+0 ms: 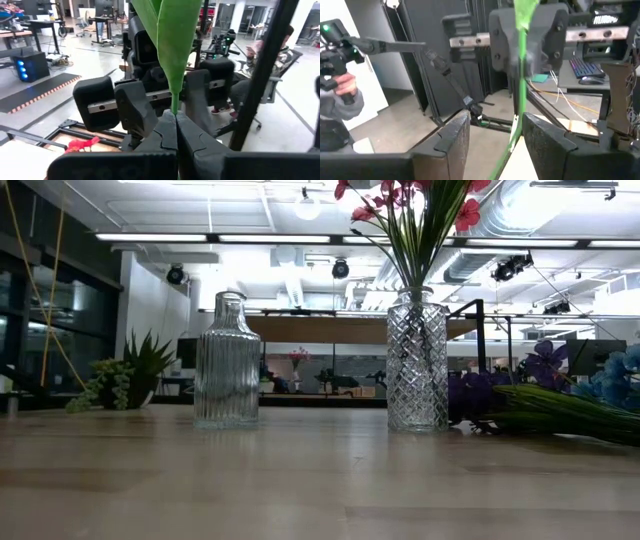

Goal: Pick and place flowers into a vace then onto a shelf
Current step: Put the red tulip into the right transparent vase

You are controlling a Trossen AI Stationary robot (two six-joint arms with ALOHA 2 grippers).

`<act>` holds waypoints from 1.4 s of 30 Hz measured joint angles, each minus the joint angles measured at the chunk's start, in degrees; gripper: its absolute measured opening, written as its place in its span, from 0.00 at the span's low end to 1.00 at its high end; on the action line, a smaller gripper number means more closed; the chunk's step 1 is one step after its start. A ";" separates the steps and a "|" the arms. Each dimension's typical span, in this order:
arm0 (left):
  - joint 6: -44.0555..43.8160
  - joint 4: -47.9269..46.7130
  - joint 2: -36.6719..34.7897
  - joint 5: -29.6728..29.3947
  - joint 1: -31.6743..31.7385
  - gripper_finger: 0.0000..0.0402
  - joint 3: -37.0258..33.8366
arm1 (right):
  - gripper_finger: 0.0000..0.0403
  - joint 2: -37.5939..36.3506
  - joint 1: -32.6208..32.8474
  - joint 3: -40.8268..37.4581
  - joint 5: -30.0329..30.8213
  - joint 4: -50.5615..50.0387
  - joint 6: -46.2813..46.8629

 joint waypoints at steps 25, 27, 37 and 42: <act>-0.45 -0.07 0.70 4.40 2.77 0.05 -0.04 | 0.34 0.74 -2.34 -0.04 0.35 0.50 -0.12; -0.58 -0.27 0.70 4.40 2.77 0.05 -0.04 | 0.32 0.74 -2.53 -0.04 0.18 0.47 -0.12; -1.96 -1.67 0.66 4.10 2.77 0.05 -0.04 | 0.24 -0.04 -2.90 -0.04 0.04 0.11 -0.58; -1.96 -1.66 0.66 4.08 2.77 0.05 -0.04 | 0.19 -0.70 -3.61 -0.04 0.07 -1.49 -0.58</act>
